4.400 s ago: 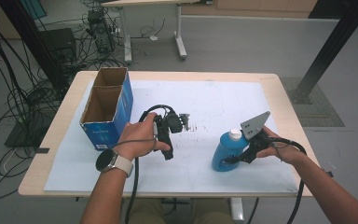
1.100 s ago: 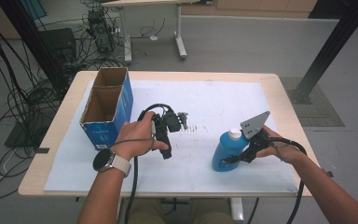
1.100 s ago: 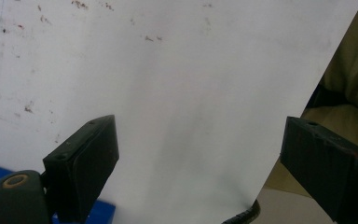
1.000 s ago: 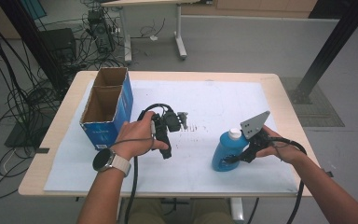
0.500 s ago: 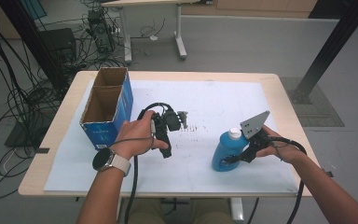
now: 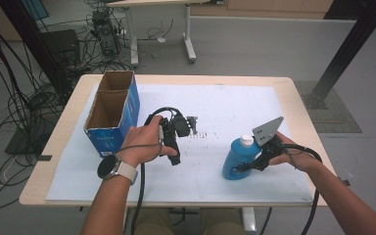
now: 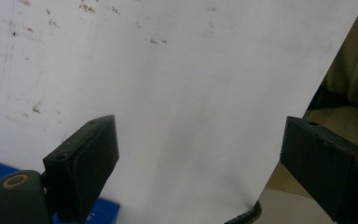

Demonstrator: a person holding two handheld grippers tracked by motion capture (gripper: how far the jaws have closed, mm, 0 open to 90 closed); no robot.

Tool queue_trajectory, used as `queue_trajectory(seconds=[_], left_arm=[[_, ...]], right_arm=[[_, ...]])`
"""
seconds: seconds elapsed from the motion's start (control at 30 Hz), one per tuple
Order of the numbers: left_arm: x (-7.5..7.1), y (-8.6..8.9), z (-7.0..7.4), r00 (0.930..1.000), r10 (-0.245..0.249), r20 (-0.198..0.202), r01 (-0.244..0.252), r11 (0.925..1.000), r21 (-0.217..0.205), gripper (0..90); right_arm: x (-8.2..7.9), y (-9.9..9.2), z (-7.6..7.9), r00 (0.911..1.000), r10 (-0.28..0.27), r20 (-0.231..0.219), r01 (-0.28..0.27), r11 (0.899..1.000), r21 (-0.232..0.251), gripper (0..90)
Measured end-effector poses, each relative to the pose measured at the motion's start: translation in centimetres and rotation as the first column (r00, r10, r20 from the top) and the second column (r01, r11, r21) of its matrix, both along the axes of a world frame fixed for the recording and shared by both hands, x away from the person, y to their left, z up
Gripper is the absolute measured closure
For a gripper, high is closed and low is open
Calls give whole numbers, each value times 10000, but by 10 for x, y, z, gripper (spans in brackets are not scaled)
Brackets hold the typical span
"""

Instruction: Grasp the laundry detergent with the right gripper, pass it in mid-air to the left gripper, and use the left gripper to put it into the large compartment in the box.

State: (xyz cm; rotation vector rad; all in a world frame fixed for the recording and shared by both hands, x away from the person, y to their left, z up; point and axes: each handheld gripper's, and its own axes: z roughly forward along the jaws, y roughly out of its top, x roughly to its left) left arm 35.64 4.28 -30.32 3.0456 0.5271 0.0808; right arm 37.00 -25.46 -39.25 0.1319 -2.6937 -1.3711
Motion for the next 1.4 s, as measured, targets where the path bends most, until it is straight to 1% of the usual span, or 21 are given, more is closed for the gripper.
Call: queue_trajectory(seconds=[0.3,0.63,0.7,0.73,0.83,0.97,1.07,1.1,1.2,1.23,1.27,1.3,1.33,1.37,1.4], left_arm=[[0,-1,0,10000,70,28,-70,10000,-66,118],[1,1,1,10000,39,32,-39,10000,-32,118],[1,1,1,9999,117,28,-117,9999,-57,118],[2,1,2,10000,61,38,-61,10000,28,118],[2,1,3,9999,88,78,-88,10000,-5,112],[1,1,5,9999,92,74,-92,10000,-14,111],[2,1,9,10000,-4,83,3,10000,41,107],[2,1,12,9999,-48,97,48,10000,54,103],[1,0,14,9999,-90,134,90,10000,21,102],[1,-1,17,9996,-222,147,221,9997,56,97],[1,-1,17,9996,-222,147,221,9997,56,96],[1,-3,19,9995,-279,130,280,9996,-38,96],[1,-3,19,9995,-279,130,280,9996,-38,96],[1,-4,21,9993,-359,115,359,9993,-46,96],[1,-4,23,9988,-468,156,469,9989,-58,94]], right_arm=[[0,0,0,10000,-8,-16,8,10000,11,426],[0,-1,-1,10000,-65,-25,66,9999,79,427],[0,-1,-1,10000,-80,-35,80,9999,90,427],[0,-1,0,10000,-92,-37,93,9999,70,427],[-2,0,0,9999,-123,58,123,9999,48,429],[-2,0,1,9998,-202,20,202,9998,49,429],[-3,-1,2,9996,-283,-37,284,9995,155,430],[-4,-1,4,9992,-385,-134,389,9989,270,430],[-7,0,7,9988,-474,-121,477,9984,306,430],[-9,1,9,9980,-602,-189,608,9976,345,430],[-9,1,9,9980,-602,-189,608,9976,345,430],[-10,2,12,9972,-694,-285,706,9966,436,430],[-12,4,14,9972,-705,-249,716,9963,466,430],[-12,4,14,9972,-705,-249,716,9963,466,430],[-15,6,18,9968,-759,-269,770,9960,448,430]])
